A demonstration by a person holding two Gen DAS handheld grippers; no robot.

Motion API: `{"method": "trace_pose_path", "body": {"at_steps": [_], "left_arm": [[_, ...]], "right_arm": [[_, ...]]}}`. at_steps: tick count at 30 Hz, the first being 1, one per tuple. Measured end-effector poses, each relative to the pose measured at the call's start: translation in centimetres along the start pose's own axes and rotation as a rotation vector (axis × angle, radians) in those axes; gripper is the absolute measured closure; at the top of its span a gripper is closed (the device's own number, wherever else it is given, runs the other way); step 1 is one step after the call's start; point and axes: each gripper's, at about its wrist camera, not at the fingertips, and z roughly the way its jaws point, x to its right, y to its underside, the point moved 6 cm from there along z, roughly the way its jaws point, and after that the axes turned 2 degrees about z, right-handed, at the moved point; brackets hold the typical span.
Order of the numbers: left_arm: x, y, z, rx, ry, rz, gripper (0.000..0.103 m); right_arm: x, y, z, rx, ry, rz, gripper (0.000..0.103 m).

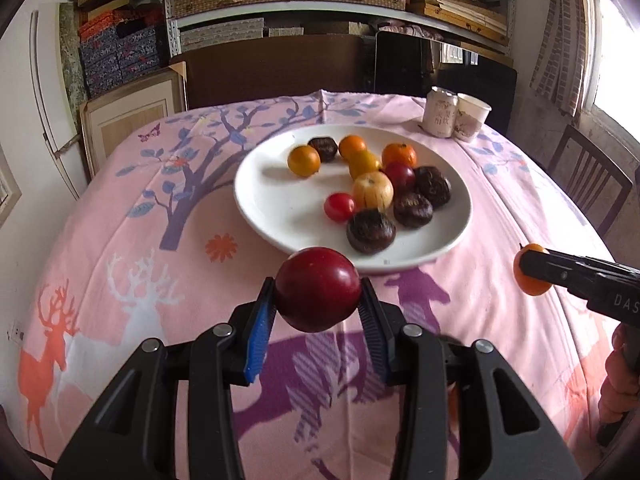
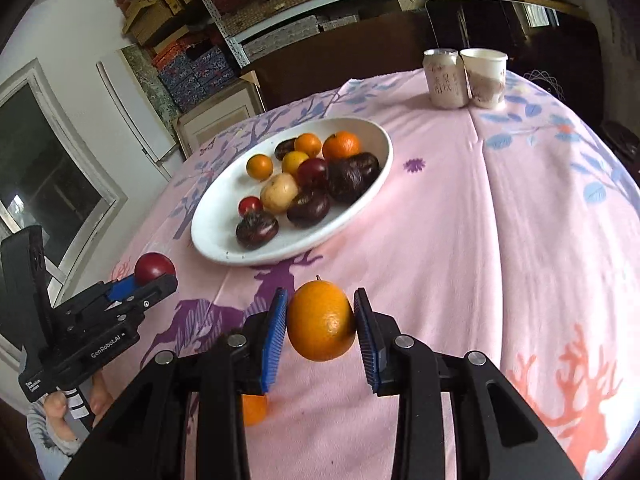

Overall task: Organize fruits
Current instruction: 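Place the red plum and orange on the plate, opening both tools, then grasp the last dark fruit with the left tool while the right tool grasps a large orange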

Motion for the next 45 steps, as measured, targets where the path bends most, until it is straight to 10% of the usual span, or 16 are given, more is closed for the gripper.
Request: {"method": "trace_pose_path", "body": {"at_steps": [8,11,17,45], "left_arm": [[-1.2,-4.7,3.9,0.009,0.015,-0.089,0.063],[-1.9,-4.5,5.3,0.007,0.020,-0.119,0.046],[-2.6,-3.7,4.7,0.019,0.043,-0.124,0.043],[-2.8,4.5,-1.6,0.020,-0.104,-0.151,0.014]], "right_arm": [[-3.2,-4.2,4.1,0.026,0.001,-0.086,0.068],[-3.6,-4.1,5.3,0.056,0.022,-0.117,0.038],[-3.0,-4.5,3.0,0.132,0.007,-0.113,0.036],[-5.7,9.3,-0.5,-0.039,0.029,-0.360,0.026]]}}
